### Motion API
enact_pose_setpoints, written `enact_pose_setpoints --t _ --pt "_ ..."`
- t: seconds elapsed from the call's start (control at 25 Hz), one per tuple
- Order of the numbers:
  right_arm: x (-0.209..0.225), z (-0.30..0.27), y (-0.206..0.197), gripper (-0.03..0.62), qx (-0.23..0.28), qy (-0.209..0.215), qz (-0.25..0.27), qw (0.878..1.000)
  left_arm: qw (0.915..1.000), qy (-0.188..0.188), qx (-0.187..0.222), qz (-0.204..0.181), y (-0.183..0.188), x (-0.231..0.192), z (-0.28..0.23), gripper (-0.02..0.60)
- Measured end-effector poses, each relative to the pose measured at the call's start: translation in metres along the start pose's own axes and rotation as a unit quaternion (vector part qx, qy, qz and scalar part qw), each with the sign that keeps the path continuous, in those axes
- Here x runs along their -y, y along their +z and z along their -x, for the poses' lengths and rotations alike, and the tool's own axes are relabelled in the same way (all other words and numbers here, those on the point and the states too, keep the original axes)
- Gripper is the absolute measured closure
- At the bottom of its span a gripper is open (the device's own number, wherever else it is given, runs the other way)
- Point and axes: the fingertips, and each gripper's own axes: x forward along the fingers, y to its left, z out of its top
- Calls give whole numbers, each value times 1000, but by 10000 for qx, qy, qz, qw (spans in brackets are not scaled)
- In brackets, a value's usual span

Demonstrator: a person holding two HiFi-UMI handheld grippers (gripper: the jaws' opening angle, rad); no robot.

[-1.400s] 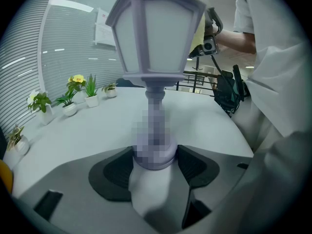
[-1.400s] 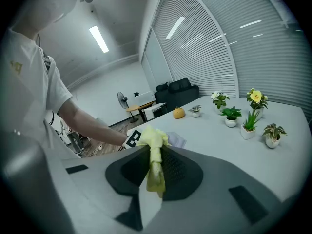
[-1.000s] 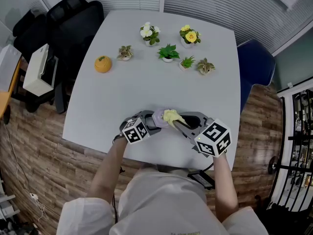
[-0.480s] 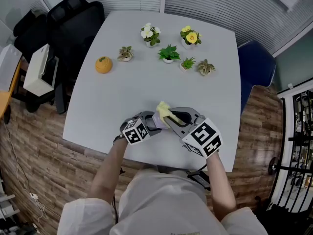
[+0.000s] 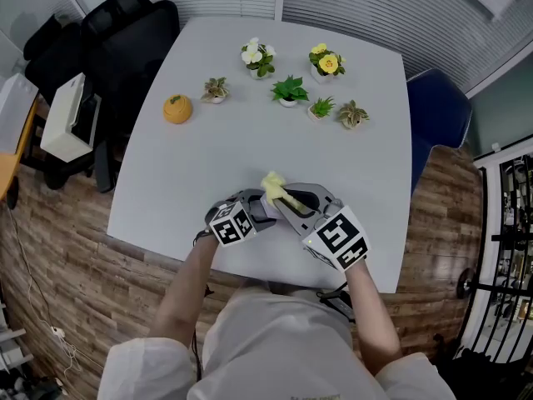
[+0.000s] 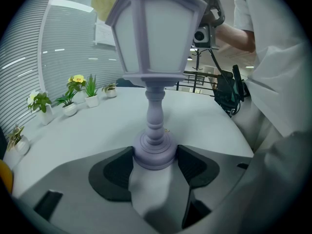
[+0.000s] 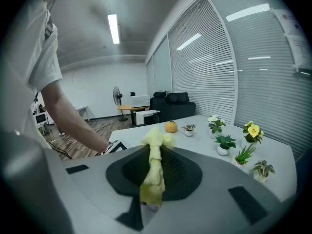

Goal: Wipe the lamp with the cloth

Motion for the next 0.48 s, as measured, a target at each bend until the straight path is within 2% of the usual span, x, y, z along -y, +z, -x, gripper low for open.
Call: enact_pose_setpoints --t 0.16,0.48 --pt "2 1 -1 537 136 32 -213 9997 10000 -6 -1 5 0 0 0 296" --pt "2 3 2 534 18 58 7 10000 9999 -94 54 -62 0 3 2 296"
